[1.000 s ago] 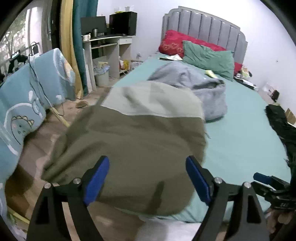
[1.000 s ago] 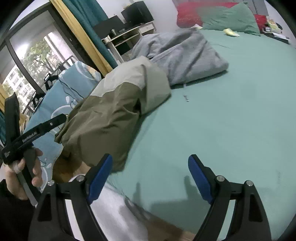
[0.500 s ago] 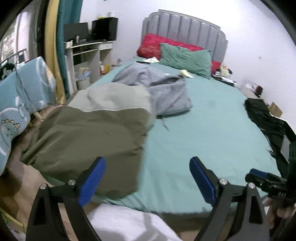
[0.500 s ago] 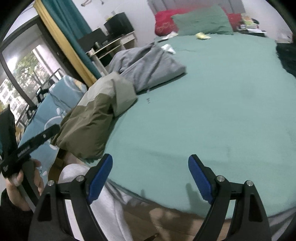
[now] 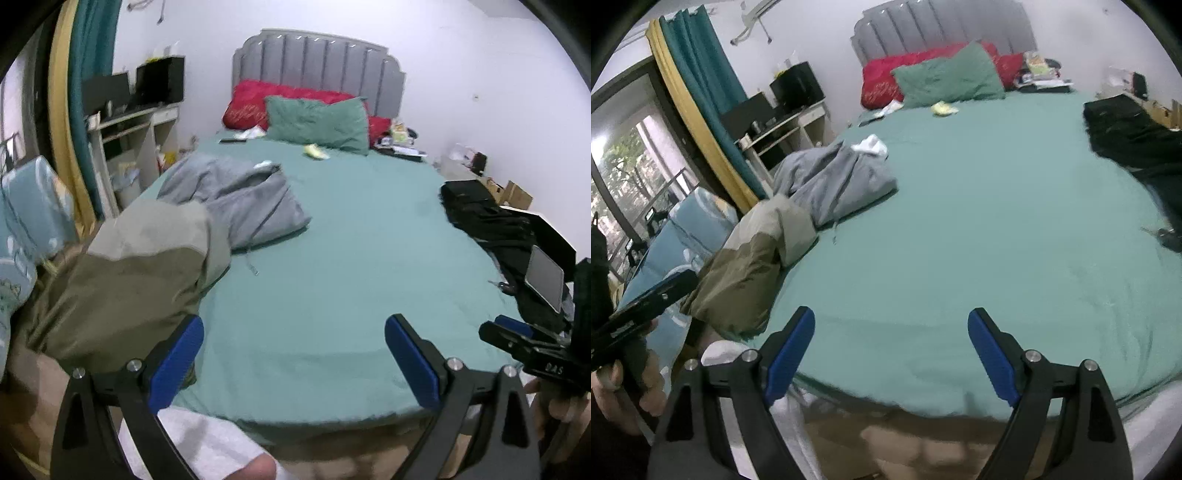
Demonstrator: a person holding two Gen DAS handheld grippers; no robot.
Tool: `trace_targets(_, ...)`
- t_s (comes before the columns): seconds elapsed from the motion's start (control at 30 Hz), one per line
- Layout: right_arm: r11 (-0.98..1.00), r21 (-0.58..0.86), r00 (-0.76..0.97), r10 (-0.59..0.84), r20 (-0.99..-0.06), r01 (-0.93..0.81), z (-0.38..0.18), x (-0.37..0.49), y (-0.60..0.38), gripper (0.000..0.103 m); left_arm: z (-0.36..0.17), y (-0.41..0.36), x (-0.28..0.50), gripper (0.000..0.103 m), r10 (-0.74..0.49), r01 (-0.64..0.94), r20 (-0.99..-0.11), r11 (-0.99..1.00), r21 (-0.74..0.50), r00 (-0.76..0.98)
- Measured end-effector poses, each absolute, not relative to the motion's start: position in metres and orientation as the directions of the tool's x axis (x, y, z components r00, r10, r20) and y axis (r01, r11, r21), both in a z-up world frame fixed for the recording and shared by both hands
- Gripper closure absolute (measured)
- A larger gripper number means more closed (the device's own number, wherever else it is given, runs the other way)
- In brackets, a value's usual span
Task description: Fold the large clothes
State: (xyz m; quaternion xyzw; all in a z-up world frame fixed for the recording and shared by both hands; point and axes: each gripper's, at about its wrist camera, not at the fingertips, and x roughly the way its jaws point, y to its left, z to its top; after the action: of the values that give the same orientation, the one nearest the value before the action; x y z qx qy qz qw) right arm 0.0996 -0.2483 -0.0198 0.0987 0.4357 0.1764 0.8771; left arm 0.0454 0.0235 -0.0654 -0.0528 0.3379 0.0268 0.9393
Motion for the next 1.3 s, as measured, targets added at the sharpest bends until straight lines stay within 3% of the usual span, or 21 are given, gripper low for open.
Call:
trace_targets(0.13,0.932,0.298,0.605,0.360,-0.710,-0.205,-0.002,0.094,-0.270,0.016,-0.045,0.008,0.039,0.003,0.022,-0.073,-0.589,0.995,-0.063,0.808)
trace_targets(0.37,0.949,0.248,0.687,0.311,-0.657,-0.192,0.038,0.078,-0.299,0.002,-0.014,-0.017,0.032,0.000,0.020,-0.051,-0.527,0.998,-0.045,0.850)
trace_targets(0.9,0.973,0.128,0.868,0.230,-0.439,-0.193,0.166,0.030,-0.343,0.001,0.073,-0.046,-0.023,0.000,0.042,-0.058,-0.287,0.997,-0.046,0.957)
trace_targets(1.1,0.978,0.096,0.912,0.209,-0.354,-0.187,0.211,0.009,-0.351,0.001,0.098,-0.045,-0.044,0.000,0.119,-0.127,-0.223,0.992,-0.023,0.968)
trace_targets(1.3,0.972,0.077,0.930,0.234,-0.284,-0.221,0.248,-0.013,-0.345,0.000,0.116,-0.032,-0.065,0.000,0.096,-0.113,-0.185,0.990,-0.083,0.978)
